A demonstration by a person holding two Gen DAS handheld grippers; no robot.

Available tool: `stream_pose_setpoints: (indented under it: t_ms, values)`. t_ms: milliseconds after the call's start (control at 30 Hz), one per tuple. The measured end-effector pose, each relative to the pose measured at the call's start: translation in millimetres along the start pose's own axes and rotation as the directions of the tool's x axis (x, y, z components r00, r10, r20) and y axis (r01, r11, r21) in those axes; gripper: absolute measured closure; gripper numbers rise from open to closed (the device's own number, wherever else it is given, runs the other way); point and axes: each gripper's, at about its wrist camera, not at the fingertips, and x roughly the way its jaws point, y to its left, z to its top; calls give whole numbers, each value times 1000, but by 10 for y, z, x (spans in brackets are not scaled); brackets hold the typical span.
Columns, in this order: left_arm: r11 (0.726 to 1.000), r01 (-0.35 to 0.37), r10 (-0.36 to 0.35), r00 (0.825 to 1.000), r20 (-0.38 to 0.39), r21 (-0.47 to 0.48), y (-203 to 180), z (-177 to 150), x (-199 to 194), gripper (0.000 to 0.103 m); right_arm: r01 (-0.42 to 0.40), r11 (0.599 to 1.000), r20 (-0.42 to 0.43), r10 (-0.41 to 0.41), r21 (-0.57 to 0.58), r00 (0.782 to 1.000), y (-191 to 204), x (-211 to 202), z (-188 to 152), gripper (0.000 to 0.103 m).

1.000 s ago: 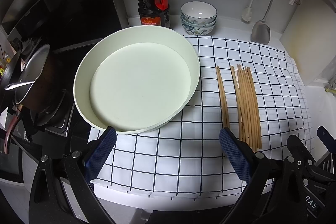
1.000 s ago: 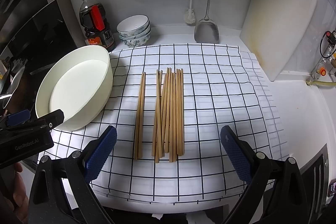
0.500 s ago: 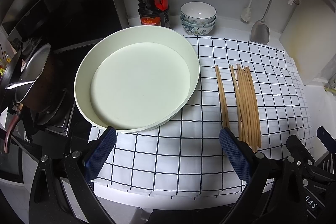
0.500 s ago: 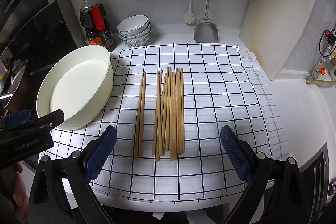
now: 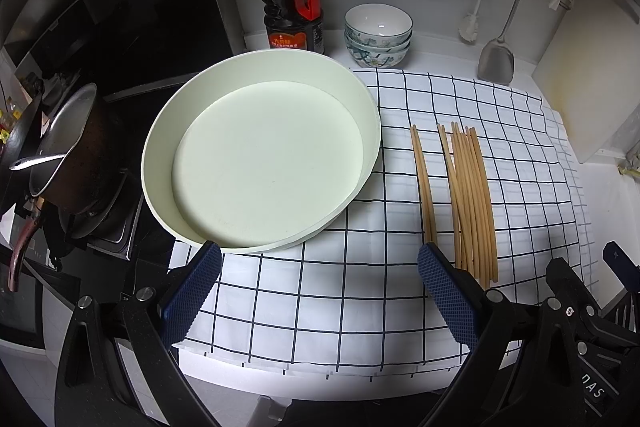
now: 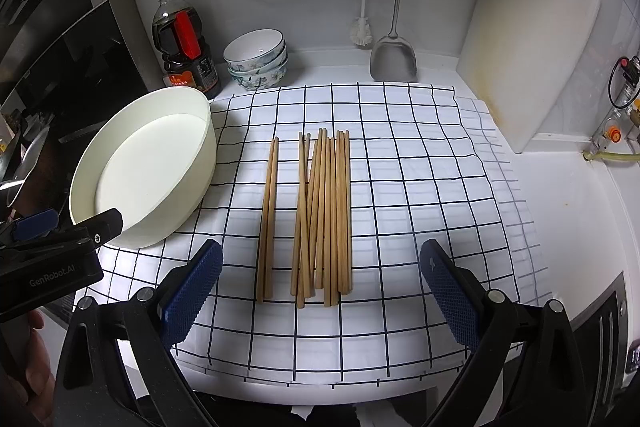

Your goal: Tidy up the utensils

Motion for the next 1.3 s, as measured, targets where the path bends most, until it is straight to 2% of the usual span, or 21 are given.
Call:
stream_pose_setpoints:
  t_ms: [1300]
  values:
    - [1000,-1,1,1000,1,1,4,-68,-42,6,-4,1000,-2,5,4,1000,4,12,-17,9]
